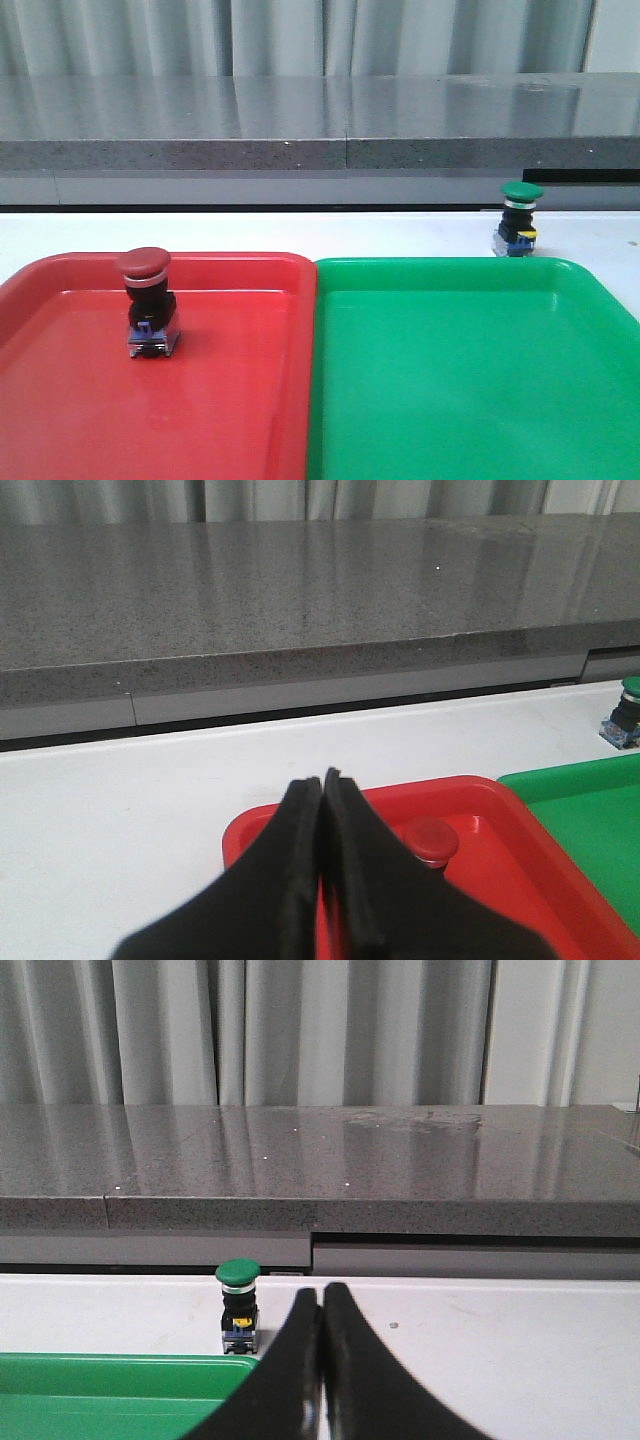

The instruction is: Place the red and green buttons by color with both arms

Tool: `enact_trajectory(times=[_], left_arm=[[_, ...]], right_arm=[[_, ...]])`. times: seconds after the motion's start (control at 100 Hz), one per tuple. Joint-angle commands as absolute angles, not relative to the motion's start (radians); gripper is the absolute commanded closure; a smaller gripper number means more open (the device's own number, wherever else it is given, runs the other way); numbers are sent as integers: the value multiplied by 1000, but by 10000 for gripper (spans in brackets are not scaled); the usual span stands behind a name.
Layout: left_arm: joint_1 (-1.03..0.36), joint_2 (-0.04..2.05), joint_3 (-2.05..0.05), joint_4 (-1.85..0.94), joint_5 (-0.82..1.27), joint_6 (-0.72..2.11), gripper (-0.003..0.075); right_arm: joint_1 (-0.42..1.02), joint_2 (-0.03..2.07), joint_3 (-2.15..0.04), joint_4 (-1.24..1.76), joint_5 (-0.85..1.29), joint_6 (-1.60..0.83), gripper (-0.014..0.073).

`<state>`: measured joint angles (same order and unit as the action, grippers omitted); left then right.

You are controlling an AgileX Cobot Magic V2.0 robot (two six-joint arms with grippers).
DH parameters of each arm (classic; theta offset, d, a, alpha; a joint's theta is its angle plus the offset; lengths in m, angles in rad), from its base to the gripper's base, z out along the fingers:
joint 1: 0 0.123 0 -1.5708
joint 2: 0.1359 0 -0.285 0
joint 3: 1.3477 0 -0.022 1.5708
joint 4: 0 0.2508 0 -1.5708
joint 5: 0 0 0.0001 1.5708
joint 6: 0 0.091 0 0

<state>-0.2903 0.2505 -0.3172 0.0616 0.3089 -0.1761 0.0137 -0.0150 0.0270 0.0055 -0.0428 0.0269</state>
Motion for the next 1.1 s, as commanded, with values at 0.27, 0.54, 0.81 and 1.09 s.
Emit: enact_trajectory(times=[0.27, 0.54, 0.81, 1.09], left_arm=[[-94, 101, -153, -100, 61, 66, 741], [-23, -34, 3, -102, -22, 46, 741], [-26, -38, 13, -102, -47, 46, 741], [-26, -38, 13, -102, -47, 46, 741]], right_arm=[[7, -33, 8, 0, -126, 21, 657], [7, -32, 8, 0, -126, 21, 657], [7, -32, 8, 0, -124, 21, 657], [7, -32, 8, 0, -124, 21, 657]])
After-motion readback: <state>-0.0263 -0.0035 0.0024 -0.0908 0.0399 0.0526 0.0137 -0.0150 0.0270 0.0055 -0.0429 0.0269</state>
